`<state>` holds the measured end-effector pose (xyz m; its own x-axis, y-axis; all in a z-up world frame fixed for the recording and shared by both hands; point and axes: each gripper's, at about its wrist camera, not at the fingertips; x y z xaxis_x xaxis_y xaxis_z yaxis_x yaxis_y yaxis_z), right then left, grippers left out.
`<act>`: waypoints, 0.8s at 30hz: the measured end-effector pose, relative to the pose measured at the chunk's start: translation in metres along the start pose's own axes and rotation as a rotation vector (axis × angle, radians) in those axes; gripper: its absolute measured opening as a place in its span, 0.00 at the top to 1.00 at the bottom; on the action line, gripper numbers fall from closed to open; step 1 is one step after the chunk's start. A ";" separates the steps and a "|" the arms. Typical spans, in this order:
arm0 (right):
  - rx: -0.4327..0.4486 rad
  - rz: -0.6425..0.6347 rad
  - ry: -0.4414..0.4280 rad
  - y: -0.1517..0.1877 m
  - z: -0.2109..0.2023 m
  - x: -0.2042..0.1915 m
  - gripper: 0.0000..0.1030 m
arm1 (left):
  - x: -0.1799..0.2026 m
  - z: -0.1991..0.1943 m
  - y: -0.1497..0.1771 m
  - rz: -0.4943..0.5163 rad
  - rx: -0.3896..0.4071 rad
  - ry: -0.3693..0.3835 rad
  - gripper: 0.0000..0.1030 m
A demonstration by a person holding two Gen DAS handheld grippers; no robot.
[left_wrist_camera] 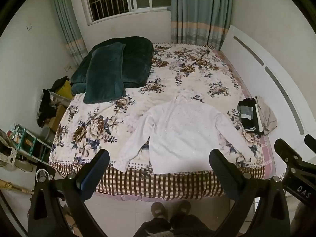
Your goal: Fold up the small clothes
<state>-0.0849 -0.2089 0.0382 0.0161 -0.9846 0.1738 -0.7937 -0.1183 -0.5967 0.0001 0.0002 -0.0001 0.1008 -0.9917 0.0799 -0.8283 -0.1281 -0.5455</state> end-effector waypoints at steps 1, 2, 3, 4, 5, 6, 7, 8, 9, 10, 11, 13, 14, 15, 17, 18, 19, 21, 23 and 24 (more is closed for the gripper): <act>0.002 0.000 -0.001 0.000 0.000 0.000 0.00 | 0.000 0.000 0.000 0.000 0.002 -0.001 0.00; 0.002 0.000 -0.002 0.000 0.000 0.000 0.00 | 0.000 0.000 0.000 0.001 0.003 -0.001 0.00; 0.004 0.000 0.000 0.000 0.000 0.000 0.00 | 0.000 0.000 0.000 0.000 0.004 0.001 0.00; 0.005 0.000 0.000 0.000 0.000 0.000 0.00 | 0.000 0.000 0.000 0.000 0.003 0.001 0.00; 0.005 0.000 0.001 0.000 0.000 0.000 0.00 | 0.000 0.000 0.000 0.000 0.005 0.000 0.00; 0.005 -0.001 0.000 0.000 0.000 0.000 0.00 | 0.000 0.000 0.000 0.001 0.006 0.000 0.00; 0.006 0.001 0.001 0.000 0.000 0.000 0.00 | 0.000 0.000 0.000 0.001 0.006 0.001 0.00; 0.006 0.001 0.001 0.000 0.000 0.000 0.00 | 0.000 0.000 0.000 0.001 0.005 0.002 0.00; 0.007 0.002 0.001 0.000 0.000 0.000 0.00 | 0.000 0.000 0.000 0.001 0.007 0.000 0.00; 0.007 0.002 0.002 0.000 0.000 0.000 0.00 | 0.000 0.000 0.000 0.001 0.008 0.000 0.00; 0.008 0.003 0.003 0.000 0.000 0.000 0.00 | 0.000 0.000 0.000 0.000 0.008 0.000 0.00; 0.008 0.003 0.001 0.000 0.000 0.000 0.00 | 0.000 0.000 0.000 0.000 0.010 0.001 0.00; 0.009 0.003 0.001 0.000 0.000 0.000 0.00 | 0.000 0.000 0.000 0.001 0.011 0.000 0.00; 0.010 0.004 0.001 0.000 0.000 0.000 0.00 | 0.000 0.000 0.000 0.001 0.011 0.000 0.00; 0.010 0.004 -0.001 0.000 0.000 0.000 0.00 | 0.000 0.000 0.000 0.001 0.010 0.001 0.00; 0.011 0.005 0.001 0.000 0.000 0.000 0.00 | 0.000 0.000 0.000 0.001 0.012 0.000 0.00; 0.012 0.005 0.002 0.000 0.000 0.000 0.00 | 0.000 0.000 0.000 0.001 0.012 0.000 0.00; 0.013 0.005 0.001 0.000 0.000 0.000 0.00 | 0.000 0.000 0.000 0.001 0.013 0.000 0.00; 0.015 0.005 0.004 0.000 0.000 0.000 0.00 | 0.000 0.000 0.000 0.001 0.017 -0.001 0.00; 0.016 0.004 0.004 0.000 0.000 0.000 0.00 | 0.000 0.000 0.000 0.000 0.016 0.000 0.00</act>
<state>-0.0846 -0.2084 0.0382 0.0100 -0.9846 0.1746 -0.7841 -0.1161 -0.6097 0.0002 0.0004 0.0002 0.1006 -0.9917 0.0802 -0.8191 -0.1283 -0.5592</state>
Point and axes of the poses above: each gripper's, at about its wrist camera, not at the fingertips, and z roughly the way its jaws point, x to its right, y to its underside, and after that the axes turned 12 degrees about -z, right-handed
